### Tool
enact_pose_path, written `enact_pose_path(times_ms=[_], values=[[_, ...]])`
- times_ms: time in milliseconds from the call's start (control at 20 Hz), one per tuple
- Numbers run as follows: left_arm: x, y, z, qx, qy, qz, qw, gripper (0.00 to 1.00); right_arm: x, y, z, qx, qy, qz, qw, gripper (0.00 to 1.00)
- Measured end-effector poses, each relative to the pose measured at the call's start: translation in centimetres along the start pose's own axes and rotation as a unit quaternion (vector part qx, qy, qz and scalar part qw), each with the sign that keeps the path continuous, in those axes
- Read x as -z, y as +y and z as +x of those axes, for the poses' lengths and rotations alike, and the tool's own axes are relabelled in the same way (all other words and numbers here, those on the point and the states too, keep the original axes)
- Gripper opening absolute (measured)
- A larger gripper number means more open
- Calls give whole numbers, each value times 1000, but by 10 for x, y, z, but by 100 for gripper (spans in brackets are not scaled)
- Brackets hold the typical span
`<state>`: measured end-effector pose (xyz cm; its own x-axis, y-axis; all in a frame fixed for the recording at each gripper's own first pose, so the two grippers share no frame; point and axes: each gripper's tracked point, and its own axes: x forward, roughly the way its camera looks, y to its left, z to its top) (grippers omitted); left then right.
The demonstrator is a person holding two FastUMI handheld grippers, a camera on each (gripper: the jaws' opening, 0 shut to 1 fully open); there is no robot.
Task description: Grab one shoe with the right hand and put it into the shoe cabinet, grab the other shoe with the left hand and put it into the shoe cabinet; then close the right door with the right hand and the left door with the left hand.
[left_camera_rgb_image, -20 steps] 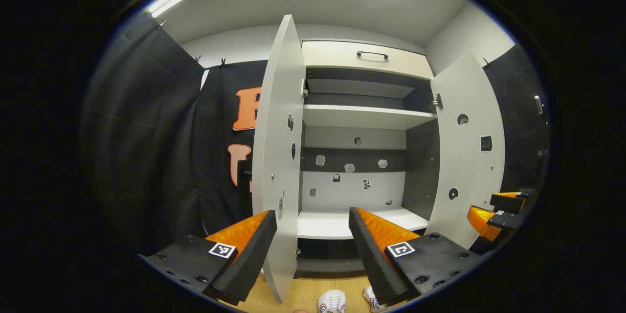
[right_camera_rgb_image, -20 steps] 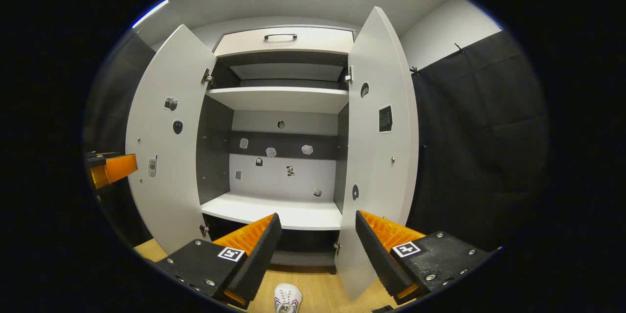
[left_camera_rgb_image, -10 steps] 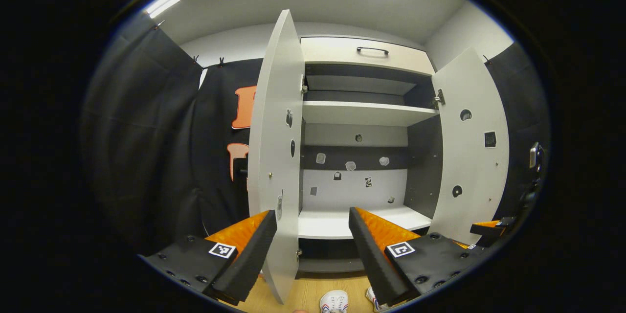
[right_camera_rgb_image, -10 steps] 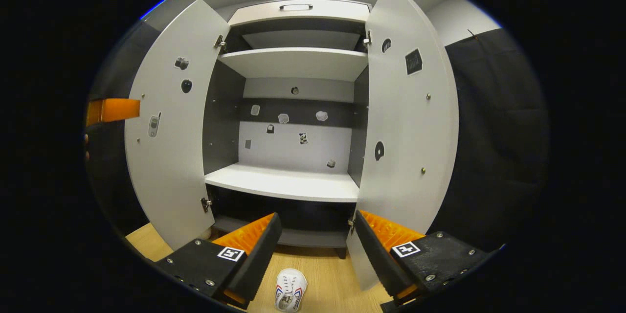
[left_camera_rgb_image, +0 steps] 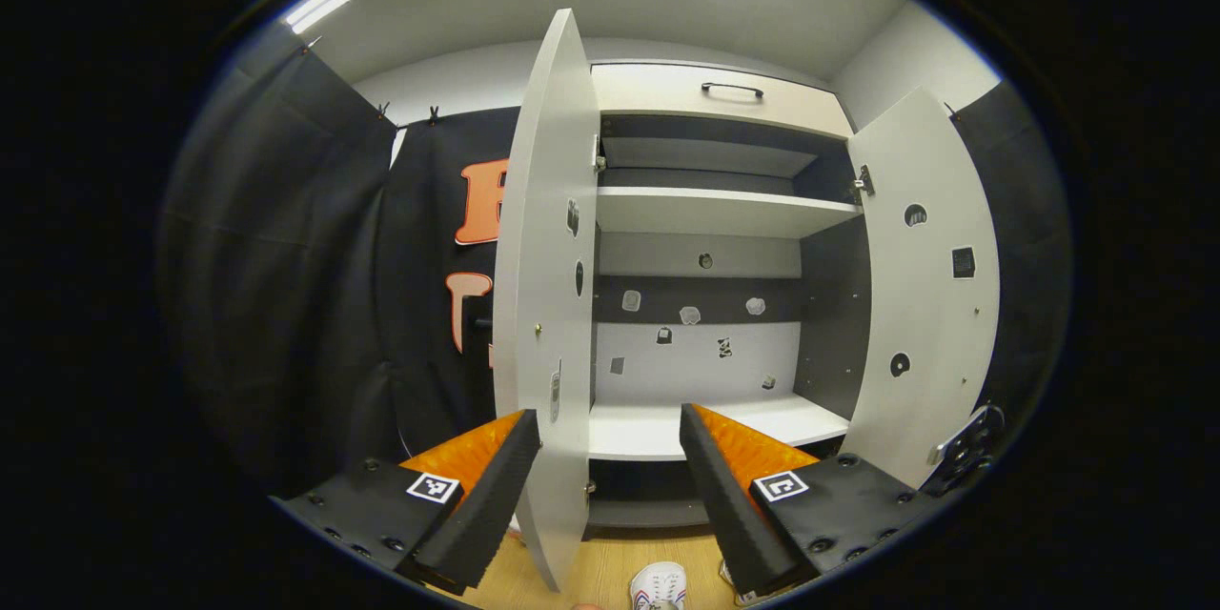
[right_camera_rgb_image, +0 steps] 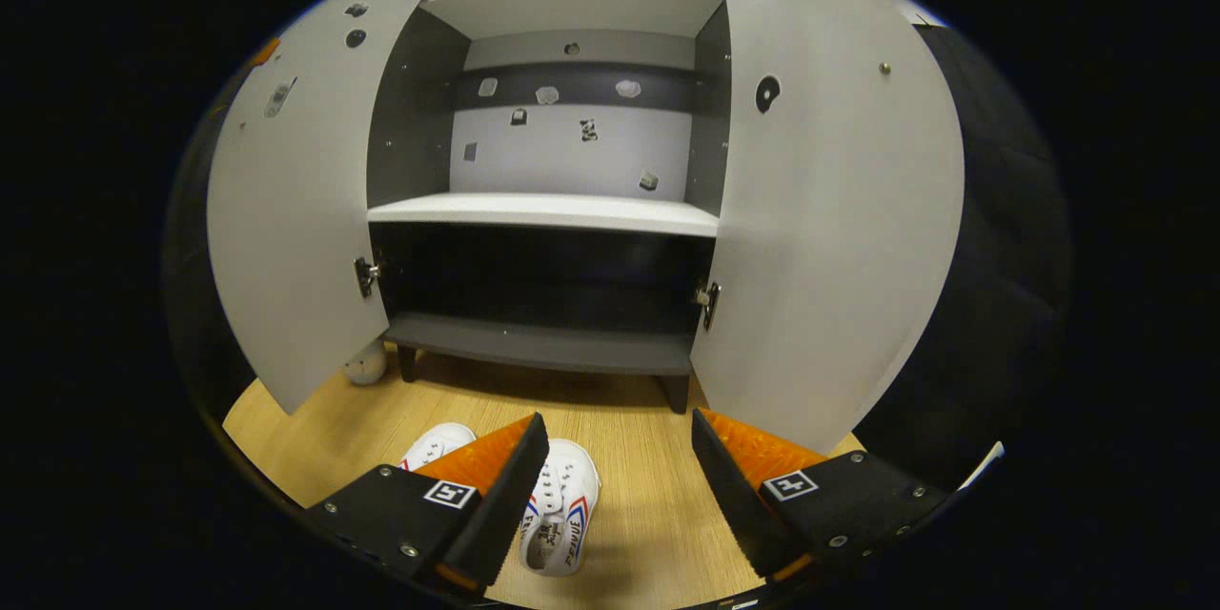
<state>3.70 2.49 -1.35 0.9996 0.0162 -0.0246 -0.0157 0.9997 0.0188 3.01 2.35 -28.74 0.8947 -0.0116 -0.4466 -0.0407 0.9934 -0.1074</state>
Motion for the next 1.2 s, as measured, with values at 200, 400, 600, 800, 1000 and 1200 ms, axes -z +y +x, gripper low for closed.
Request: enact_pose_path(times_ms=[200,400,600,800,1000,1200], values=[[3,7,-3,-6,4,11,1000,96,68,9,26,-3,74,-7,997,94],[8,11,-6,-5,10,12,1000,96,122,19,43,-6,132,1,991,93],[16,11,-8,2,18,12,1000,96,161,25,53,-5,185,17,983,88],[22,12,-6,10,28,7,1000,96,185,27,58,1,223,45,974,76],[32,15,-4,16,41,4,999,94,193,35,64,-11,244,57,968,57],[36,19,-4,20,46,2,999,94,195,43,66,-18,254,66,965,31]])
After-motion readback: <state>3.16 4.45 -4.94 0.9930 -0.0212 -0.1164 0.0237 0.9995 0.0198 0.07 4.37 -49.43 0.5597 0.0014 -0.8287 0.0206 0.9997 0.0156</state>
